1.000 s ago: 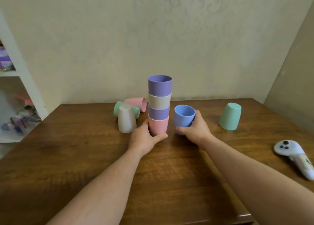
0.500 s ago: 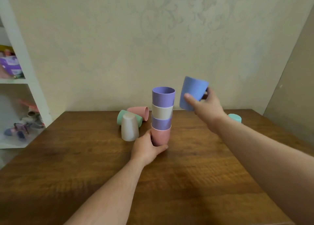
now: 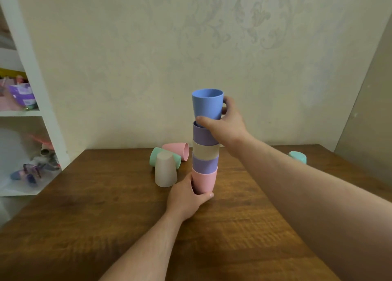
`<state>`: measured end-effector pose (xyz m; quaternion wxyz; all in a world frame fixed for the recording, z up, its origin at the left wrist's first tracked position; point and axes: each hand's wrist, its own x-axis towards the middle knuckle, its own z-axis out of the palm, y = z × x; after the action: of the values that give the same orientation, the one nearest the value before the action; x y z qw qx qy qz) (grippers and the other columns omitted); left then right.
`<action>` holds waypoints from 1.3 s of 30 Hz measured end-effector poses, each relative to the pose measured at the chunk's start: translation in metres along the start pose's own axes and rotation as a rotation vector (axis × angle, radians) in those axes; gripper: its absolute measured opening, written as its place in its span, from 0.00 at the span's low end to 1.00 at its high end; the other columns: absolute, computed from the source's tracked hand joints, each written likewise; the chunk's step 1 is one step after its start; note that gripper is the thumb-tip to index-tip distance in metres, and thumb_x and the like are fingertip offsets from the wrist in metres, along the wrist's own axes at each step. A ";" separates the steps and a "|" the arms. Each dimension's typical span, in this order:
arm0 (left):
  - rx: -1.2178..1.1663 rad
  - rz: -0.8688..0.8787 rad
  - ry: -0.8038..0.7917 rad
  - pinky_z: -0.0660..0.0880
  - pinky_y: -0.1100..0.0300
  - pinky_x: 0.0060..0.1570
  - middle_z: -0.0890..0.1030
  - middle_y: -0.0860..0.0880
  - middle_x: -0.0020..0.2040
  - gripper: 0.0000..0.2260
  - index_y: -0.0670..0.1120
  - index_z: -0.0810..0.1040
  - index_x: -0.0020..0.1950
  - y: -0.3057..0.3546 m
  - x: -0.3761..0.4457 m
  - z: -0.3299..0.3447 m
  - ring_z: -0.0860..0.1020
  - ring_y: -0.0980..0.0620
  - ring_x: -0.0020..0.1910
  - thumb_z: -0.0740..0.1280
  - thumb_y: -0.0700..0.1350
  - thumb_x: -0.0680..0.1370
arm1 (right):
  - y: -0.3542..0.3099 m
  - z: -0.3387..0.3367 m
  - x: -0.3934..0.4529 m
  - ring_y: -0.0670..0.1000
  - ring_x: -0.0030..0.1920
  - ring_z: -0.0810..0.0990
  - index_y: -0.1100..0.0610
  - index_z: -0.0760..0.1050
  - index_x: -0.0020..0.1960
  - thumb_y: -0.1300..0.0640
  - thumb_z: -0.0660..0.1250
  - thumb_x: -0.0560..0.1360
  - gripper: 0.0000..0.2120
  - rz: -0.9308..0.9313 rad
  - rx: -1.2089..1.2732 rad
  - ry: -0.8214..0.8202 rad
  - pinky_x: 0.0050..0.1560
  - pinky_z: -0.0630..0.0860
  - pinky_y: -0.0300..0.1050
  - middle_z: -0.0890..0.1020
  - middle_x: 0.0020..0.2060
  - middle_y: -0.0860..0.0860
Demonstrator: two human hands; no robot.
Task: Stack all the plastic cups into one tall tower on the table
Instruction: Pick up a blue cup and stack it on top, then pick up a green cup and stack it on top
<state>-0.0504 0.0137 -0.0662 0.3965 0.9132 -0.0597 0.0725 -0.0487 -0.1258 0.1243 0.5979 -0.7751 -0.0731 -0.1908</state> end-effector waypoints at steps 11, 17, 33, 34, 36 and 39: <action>-0.020 0.001 -0.018 0.80 0.54 0.61 0.83 0.58 0.65 0.36 0.58 0.73 0.73 0.000 0.000 -0.001 0.81 0.54 0.61 0.78 0.67 0.69 | 0.032 0.015 -0.017 0.52 0.54 0.85 0.48 0.70 0.70 0.48 0.74 0.70 0.30 0.093 0.196 -0.065 0.55 0.84 0.52 0.83 0.58 0.50; 0.035 0.011 -0.052 0.78 0.57 0.60 0.82 0.56 0.68 0.37 0.55 0.71 0.76 0.001 0.003 0.000 0.81 0.53 0.63 0.77 0.67 0.72 | 0.041 0.010 -0.019 0.50 0.57 0.85 0.48 0.70 0.73 0.53 0.73 0.80 0.24 0.106 0.216 -0.126 0.60 0.82 0.53 0.84 0.58 0.48; 0.047 -0.026 -0.044 0.74 0.57 0.49 0.86 0.52 0.61 0.33 0.51 0.78 0.67 0.062 0.026 0.060 0.83 0.48 0.60 0.84 0.61 0.67 | 0.090 -0.159 0.013 0.62 0.82 0.61 0.42 0.50 0.89 0.51 0.61 0.78 0.42 0.145 -0.956 -0.147 0.79 0.65 0.63 0.62 0.85 0.56; 0.050 -0.017 -0.028 0.75 0.57 0.50 0.86 0.52 0.62 0.33 0.51 0.78 0.67 0.061 0.026 0.063 0.83 0.48 0.60 0.83 0.62 0.67 | 0.098 -0.171 0.015 0.64 0.82 0.60 0.40 0.50 0.88 0.53 0.64 0.79 0.41 0.139 -1.229 -0.198 0.77 0.66 0.66 0.60 0.85 0.55; 0.060 0.000 -0.011 0.77 0.56 0.52 0.85 0.52 0.63 0.35 0.52 0.77 0.69 0.059 0.027 0.068 0.83 0.48 0.60 0.82 0.64 0.68 | 0.115 -0.188 0.015 0.68 0.84 0.55 0.37 0.46 0.87 0.56 0.68 0.80 0.45 0.088 -1.695 -0.378 0.77 0.64 0.73 0.52 0.87 0.55; 0.084 0.010 0.007 0.80 0.52 0.55 0.85 0.52 0.63 0.35 0.52 0.76 0.70 0.058 0.029 0.071 0.83 0.47 0.60 0.81 0.65 0.68 | 0.135 -0.194 0.018 0.70 0.87 0.44 0.36 0.41 0.88 0.53 0.71 0.83 0.48 0.056 -2.002 -0.578 0.81 0.51 0.78 0.39 0.89 0.54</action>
<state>-0.0259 -0.0790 -0.0672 0.3577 0.9285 -0.0600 0.0801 -0.0268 -0.3500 0.0509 -0.3542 -0.9342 -0.0038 0.0427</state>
